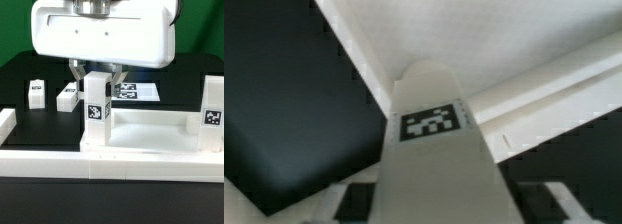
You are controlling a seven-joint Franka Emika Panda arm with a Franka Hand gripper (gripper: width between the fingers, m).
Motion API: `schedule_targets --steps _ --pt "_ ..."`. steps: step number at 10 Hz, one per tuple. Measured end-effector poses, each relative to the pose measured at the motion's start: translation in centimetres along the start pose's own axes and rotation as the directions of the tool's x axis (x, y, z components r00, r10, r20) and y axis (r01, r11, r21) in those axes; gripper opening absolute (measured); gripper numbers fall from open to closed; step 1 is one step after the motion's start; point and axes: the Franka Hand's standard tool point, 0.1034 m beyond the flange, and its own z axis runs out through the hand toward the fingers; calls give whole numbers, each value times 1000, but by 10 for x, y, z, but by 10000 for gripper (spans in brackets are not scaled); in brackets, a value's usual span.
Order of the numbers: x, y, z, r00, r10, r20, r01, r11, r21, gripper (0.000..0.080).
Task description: Assemble desk
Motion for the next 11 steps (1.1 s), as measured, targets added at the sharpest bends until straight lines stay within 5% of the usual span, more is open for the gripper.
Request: schedule_targets --steps 1,2,3,6,9,11 --pt "0 0 0 1000 0 0 0 1000 0 497" --pt "0 -1 -2 1000 -4 -1 4 1000 2 497" --pt "1 -5 -11 1000 -10 -9 10 1000 13 615" --pt "-13 -16 -41 1000 -8 -17 9 999 47 648" --pt "-34 -39 -46 1000 14 -16 -13 998 60 648" --pt "-35 -39 -45 1000 7 -15 -6 998 60 648"
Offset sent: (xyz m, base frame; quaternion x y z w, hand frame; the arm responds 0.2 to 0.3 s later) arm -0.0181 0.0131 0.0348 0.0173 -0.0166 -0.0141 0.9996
